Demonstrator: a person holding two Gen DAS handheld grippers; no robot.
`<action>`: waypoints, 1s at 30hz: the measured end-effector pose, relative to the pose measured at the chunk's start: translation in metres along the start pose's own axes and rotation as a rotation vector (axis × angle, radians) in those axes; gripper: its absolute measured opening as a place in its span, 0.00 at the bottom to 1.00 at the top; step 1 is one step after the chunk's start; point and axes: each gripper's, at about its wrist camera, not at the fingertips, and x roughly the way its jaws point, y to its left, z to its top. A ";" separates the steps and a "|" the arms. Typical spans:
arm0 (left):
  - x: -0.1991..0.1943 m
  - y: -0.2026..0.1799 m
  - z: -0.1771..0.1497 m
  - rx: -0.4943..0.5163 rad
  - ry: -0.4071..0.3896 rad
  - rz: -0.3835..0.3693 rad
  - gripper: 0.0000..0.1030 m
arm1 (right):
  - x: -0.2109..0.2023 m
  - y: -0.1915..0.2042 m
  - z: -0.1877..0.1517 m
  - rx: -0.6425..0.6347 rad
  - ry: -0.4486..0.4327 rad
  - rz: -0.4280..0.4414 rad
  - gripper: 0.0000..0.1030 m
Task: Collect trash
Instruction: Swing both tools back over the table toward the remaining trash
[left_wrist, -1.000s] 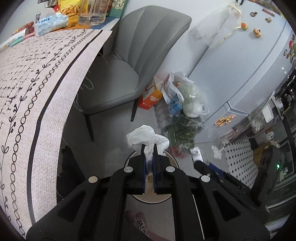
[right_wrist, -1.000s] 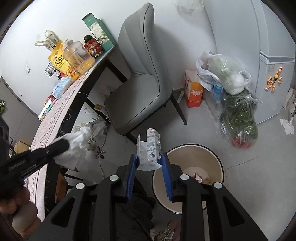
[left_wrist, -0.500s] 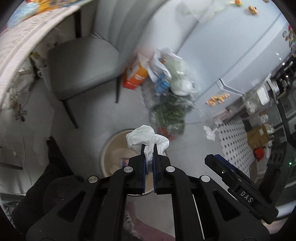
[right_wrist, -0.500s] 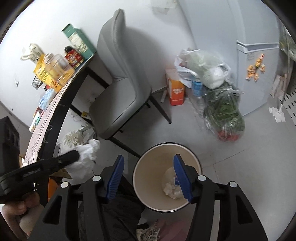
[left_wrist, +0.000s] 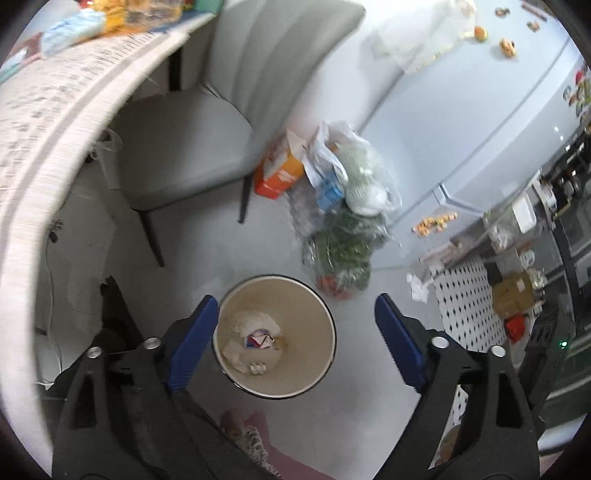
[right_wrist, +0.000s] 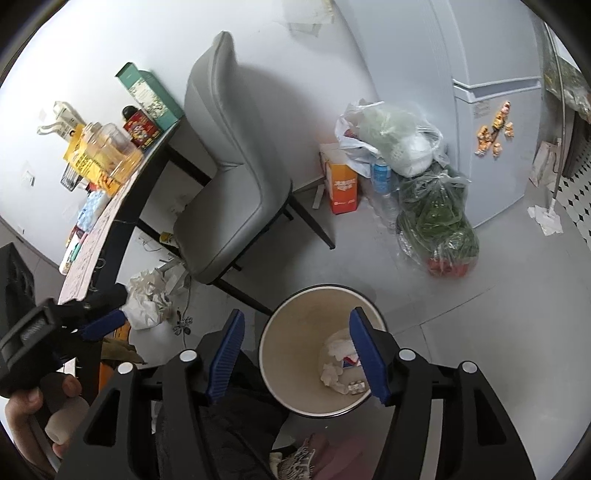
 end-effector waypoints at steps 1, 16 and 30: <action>-0.009 0.005 0.001 -0.003 -0.017 0.004 0.88 | 0.000 0.006 -0.001 -0.007 -0.001 0.003 0.63; -0.143 0.090 -0.005 -0.166 -0.266 0.090 0.94 | -0.013 0.142 -0.008 -0.232 -0.054 0.077 0.92; -0.229 0.164 -0.048 -0.243 -0.428 0.117 0.94 | -0.026 0.255 -0.044 -0.407 -0.053 0.167 0.92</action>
